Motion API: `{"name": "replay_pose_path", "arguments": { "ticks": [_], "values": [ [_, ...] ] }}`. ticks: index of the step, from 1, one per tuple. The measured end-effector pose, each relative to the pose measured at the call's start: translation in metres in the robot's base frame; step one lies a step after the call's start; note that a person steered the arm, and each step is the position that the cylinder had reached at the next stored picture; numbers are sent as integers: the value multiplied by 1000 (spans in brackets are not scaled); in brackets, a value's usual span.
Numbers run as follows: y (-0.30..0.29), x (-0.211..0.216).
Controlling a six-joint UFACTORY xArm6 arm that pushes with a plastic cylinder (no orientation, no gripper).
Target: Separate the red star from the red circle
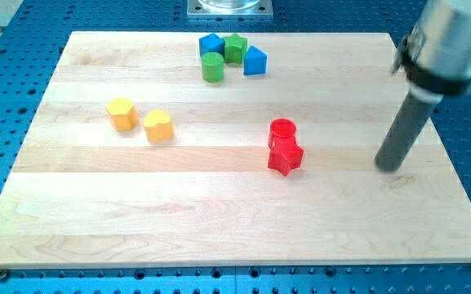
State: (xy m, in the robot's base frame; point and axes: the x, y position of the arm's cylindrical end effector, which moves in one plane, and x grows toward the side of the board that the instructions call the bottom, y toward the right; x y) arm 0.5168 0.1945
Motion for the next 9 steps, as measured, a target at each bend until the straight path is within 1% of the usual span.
{"name": "replay_pose_path", "arguments": {
  "ticks": [1,2,3,4,5,6,7,8,9],
  "values": [
    [-78,4],
    [-136,-24],
    [-164,-54],
    [-207,-110],
    [-242,-124],
    [-221,-78],
    [-239,-71],
    [-242,-94],
    [-244,-130]
  ]
}}
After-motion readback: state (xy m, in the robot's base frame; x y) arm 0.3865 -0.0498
